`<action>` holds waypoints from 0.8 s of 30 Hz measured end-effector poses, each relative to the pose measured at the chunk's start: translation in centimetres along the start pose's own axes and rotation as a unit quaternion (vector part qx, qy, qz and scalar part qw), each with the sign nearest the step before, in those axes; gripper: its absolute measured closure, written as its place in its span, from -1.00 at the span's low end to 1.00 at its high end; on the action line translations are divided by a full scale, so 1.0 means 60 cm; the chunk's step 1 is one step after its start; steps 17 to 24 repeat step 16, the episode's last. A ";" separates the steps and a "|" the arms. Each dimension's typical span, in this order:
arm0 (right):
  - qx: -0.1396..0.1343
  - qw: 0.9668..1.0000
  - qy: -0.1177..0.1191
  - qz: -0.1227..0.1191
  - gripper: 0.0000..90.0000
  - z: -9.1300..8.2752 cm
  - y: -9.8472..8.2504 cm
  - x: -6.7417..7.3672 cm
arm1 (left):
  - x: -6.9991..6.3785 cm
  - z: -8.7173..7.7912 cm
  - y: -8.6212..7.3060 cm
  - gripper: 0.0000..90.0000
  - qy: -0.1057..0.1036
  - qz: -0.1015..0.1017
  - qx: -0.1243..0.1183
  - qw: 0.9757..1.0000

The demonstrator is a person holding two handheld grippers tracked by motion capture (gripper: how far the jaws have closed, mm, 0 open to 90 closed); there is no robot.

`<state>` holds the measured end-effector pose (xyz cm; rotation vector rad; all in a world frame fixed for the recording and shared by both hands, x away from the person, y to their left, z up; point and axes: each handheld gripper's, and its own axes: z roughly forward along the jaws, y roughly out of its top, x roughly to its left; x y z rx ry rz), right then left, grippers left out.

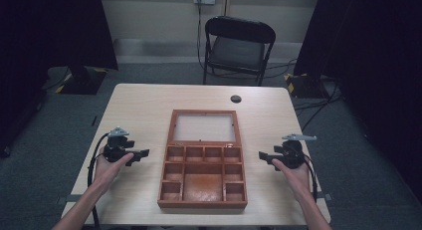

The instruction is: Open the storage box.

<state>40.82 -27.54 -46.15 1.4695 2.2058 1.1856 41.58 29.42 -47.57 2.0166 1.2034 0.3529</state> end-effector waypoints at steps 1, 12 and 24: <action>0.005 1.000 -0.006 -0.002 -0.57 -0.005 -0.009 -0.003 | 0.000 -0.002 -0.005 -0.58 0.009 0.005 0.009 1.000; 0.028 0.994 -0.101 -0.040 -0.68 -0.012 -0.081 -0.007 | -0.021 0.002 -0.052 -0.66 0.052 0.040 0.012 0.998; 0.008 0.991 -0.122 -0.049 -0.75 -0.005 -0.091 -0.002 | -0.022 0.009 -0.056 -0.75 0.048 0.051 -0.005 0.997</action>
